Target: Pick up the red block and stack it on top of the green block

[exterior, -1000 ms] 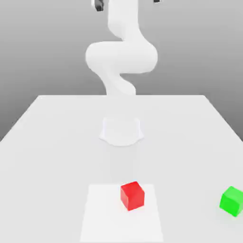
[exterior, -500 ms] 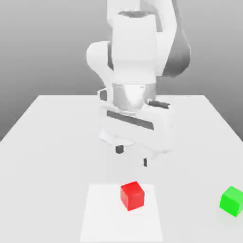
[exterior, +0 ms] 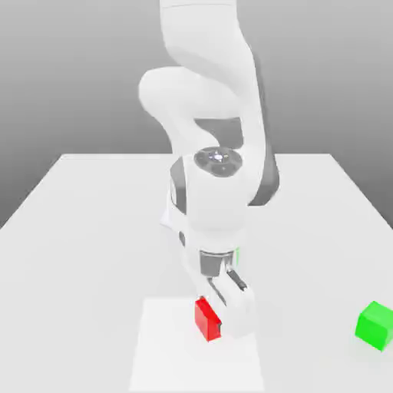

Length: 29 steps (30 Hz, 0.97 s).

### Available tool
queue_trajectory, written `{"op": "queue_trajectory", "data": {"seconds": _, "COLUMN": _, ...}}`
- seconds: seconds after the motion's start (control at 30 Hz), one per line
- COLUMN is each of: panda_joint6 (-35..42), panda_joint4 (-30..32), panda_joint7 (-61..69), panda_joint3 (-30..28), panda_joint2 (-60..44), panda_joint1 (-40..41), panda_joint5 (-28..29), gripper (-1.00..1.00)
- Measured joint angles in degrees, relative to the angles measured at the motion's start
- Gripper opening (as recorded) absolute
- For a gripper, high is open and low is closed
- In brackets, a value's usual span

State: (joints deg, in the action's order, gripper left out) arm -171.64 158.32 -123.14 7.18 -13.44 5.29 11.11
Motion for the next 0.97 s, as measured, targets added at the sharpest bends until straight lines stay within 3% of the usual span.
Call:
{"op": "queue_trajectory", "data": {"seconds": 0.1, "panda_joint6": 0.0, "panda_joint4": 0.0, "panda_joint7": 0.0, "panda_joint3": -0.1, "panda_joint2": 0.0, "panda_joint1": -0.1, "panda_joint5": 0.0, "gripper": -1.0}}
{"op": "queue_trajectory", "data": {"seconds": 0.33, "panda_joint6": 10.8, "panda_joint4": 1.2, "panda_joint7": 7.5, "panda_joint3": 4.5, "panda_joint2": 12.2, "panda_joint1": 0.6, "panda_joint5": -10.1, "gripper": -1.0}}
{"op": "queue_trajectory", "data": {"seconds": 0.67, "panda_joint6": 23.0, "panda_joint4": -17.7, "panda_joint7": 6.5, "panda_joint3": 16.2, "panda_joint2": 4.5, "panda_joint1": -18.0, "panda_joint5": -4.1, "gripper": -1.0}}
{"op": "queue_trajectory", "data": {"seconds": 0.8, "panda_joint6": 18.4, "panda_joint4": -19.9, "panda_joint7": 2.4, "panda_joint3": 14.1, "panda_joint2": -3.0, "panda_joint1": -21.7, "panda_joint5": 2.1, "gripper": -1.0}}
{"op": "queue_trajectory", "data": {"seconds": 0.83, "panda_joint6": 16.9, "panda_joint4": -20.1, "panda_joint7": 1.3, "panda_joint3": 13.1, "panda_joint2": -4.8, "panda_joint1": -22.5, "panda_joint5": 3.6, "gripper": 1.0}}
{"op": "queue_trajectory", "data": {"seconds": 0.97, "panda_joint6": 16.9, "panda_joint4": -20.1, "panda_joint7": 1.3, "panda_joint3": 13.1, "panda_joint2": -4.8, "panda_joint1": -22.5, "panda_joint5": 3.6, "gripper": 1.0}}
